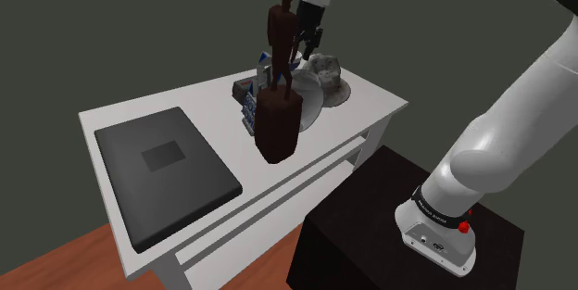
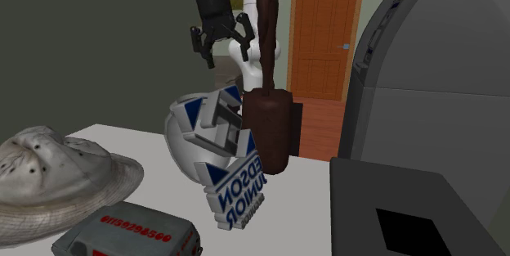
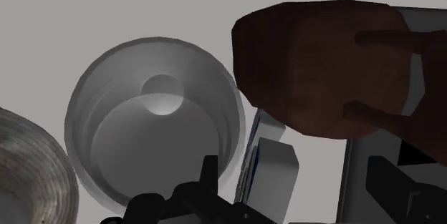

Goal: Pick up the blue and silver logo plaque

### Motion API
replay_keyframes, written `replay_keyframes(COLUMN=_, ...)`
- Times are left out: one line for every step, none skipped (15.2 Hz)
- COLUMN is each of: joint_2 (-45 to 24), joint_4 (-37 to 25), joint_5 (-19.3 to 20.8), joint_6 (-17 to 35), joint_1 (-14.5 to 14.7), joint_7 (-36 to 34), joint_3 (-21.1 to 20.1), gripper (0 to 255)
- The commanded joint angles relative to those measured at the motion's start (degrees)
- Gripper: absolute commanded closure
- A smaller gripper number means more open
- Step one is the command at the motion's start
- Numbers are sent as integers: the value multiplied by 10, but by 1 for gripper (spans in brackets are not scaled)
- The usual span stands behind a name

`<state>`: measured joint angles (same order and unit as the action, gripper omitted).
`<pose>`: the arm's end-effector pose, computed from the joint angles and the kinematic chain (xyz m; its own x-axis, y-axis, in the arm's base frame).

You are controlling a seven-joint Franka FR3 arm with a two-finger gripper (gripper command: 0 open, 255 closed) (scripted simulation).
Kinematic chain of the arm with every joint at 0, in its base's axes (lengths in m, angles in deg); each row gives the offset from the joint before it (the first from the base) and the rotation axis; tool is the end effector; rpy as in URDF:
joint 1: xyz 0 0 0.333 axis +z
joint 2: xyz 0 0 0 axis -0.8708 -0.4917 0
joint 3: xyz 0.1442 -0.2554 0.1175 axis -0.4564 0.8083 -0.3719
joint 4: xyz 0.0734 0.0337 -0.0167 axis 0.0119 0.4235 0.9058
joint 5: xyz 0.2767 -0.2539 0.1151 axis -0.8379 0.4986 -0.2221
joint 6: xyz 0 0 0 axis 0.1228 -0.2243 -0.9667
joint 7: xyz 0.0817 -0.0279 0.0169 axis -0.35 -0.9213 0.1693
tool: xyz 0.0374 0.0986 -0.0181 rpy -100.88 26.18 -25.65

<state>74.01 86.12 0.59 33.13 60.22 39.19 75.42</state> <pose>0.5293 0.0315 0.4985 0.9992 -0.0344 0.0191 -0.0294 -0.9755 -0.2180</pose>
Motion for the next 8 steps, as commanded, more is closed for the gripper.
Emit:
replay_keyframes(joint_2=-44, joint_4=-35, joint_5=-9, joint_6=14, joint_1=-2, joint_7=1, joint_3=3, gripper=0)
replay_keyframes(joint_2=-64, joint_4=-52, joint_5=-14, joint_6=21, joint_1=-3, joint_7=1, joint_3=4, gripper=0)
replay_keyframes(joint_2=-85, joint_4=-70, joint_5=-18, joint_6=26, joint_1=-3, joint_7=0, joint_3=4, gripper=0)
replay_keyframes(joint_2=-105, joint_4=-89, joint_5=-23, joint_6=31, joint_1=-4, joint_7=-1, joint_3=5, gripper=0)
replay_keyframes(joint_2=-126, joint_4=-109, joint_5=-27, joint_6=35, joint_1=-5, joint_7=-2, joint_3=5, gripper=0)
replay_keyframes(joint_2=-147, joint_4=-129, joint_5=-32, joint_6=38, joint_1=-6, joint_7=-3, joint_3=6, gripper=0)
replay_keyframes(joint_2=-168, joint_4=-150, joint_5=-36, joint_6=41, joint_1=-7, joint_7=-4, joint_3=6, gripper=0)
replay_keyframes(joint_2=-181, joint_4=-163, joint_5=-39, joint_6=42, joint_1=-8, joint_7=-4, joint_3=6, gripper=0)
